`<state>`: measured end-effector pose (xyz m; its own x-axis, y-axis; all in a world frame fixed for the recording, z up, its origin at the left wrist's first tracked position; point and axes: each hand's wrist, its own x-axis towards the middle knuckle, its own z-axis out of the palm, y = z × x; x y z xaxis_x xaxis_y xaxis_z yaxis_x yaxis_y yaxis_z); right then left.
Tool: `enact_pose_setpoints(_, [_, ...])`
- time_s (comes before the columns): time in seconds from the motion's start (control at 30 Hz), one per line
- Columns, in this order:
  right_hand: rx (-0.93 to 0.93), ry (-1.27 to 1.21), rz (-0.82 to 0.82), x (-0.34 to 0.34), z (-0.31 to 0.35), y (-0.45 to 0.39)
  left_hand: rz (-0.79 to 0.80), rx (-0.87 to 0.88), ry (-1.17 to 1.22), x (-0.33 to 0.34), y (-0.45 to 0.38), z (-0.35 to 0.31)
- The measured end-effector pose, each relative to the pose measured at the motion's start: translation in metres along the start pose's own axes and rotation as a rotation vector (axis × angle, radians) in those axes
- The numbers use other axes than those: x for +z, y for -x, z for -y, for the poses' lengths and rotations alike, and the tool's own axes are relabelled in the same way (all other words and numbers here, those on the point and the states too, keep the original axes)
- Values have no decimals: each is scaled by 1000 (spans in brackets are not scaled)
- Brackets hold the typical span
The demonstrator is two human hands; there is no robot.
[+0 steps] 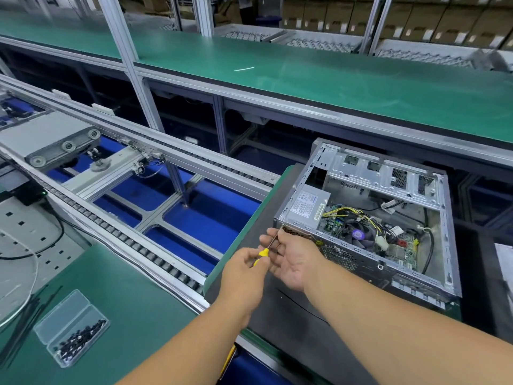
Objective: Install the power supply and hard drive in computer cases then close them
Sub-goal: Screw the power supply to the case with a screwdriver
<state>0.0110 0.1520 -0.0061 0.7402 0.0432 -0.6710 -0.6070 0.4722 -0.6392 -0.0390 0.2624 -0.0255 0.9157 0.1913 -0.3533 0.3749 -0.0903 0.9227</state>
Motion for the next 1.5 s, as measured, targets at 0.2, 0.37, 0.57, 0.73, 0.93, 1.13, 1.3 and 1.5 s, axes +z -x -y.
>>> enact_pose_setpoints(0.2, [-229,197,-31,-22,-23,0,-64,-464,319,-11,-7,31])
enact_pose_setpoints(0.37, [-244,562,-59,-52,-46,3,-41,-412,404,7,-25,29])
enact_pose_setpoints(0.57, [-192,648,-149,-62,-56,0,-36,-356,223,24,-56,29])
enact_pose_setpoints(0.73, [-206,674,-152,-64,-56,-8,71,-300,155,29,-66,37])
enact_pose_setpoints(0.93, [-241,666,-185,-69,-57,-16,95,-281,232,26,-72,40])
enact_pose_setpoints(1.13, [-227,571,-150,-64,-55,-19,96,-257,126,26,-77,46])
enact_pose_setpoints(1.3, [-228,589,-139,-61,-55,-19,183,-231,120,29,-83,47])
enact_pose_setpoints(1.5, [-221,619,-144,-64,-56,-23,278,-280,112,26,-91,49])
